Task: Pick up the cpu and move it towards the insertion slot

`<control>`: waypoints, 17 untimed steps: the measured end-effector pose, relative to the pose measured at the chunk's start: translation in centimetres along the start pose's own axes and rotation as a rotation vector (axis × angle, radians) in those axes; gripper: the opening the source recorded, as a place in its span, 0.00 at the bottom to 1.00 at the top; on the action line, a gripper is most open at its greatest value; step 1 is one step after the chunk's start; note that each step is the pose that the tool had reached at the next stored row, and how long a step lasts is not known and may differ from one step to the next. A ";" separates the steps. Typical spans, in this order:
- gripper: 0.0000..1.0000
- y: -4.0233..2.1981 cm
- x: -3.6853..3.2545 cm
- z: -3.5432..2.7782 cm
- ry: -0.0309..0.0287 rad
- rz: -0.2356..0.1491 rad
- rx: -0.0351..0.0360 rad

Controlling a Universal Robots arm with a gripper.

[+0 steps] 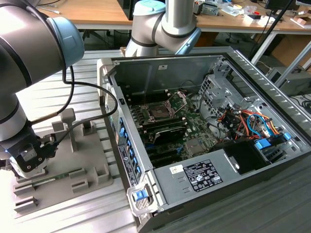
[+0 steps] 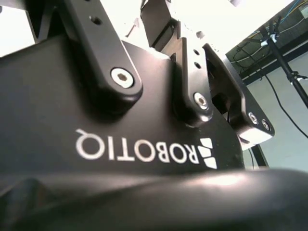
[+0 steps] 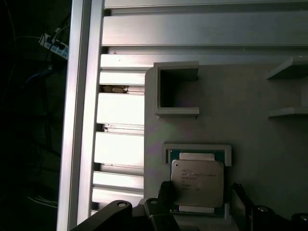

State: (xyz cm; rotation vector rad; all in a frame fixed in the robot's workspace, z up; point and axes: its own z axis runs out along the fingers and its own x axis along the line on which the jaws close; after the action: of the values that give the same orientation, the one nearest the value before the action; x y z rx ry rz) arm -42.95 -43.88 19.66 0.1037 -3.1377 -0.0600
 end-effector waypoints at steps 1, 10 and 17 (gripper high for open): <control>0.60 0.03 0.00 0.01 0.0000 0.000 0.0000; 0.60 0.08 0.05 0.16 0.0002 0.000 0.0000; 0.60 0.09 0.06 0.19 -0.0008 -0.001 -0.0122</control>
State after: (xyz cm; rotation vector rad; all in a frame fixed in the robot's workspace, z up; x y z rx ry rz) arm -43.01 -43.79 19.48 0.1047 -3.1376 -0.0792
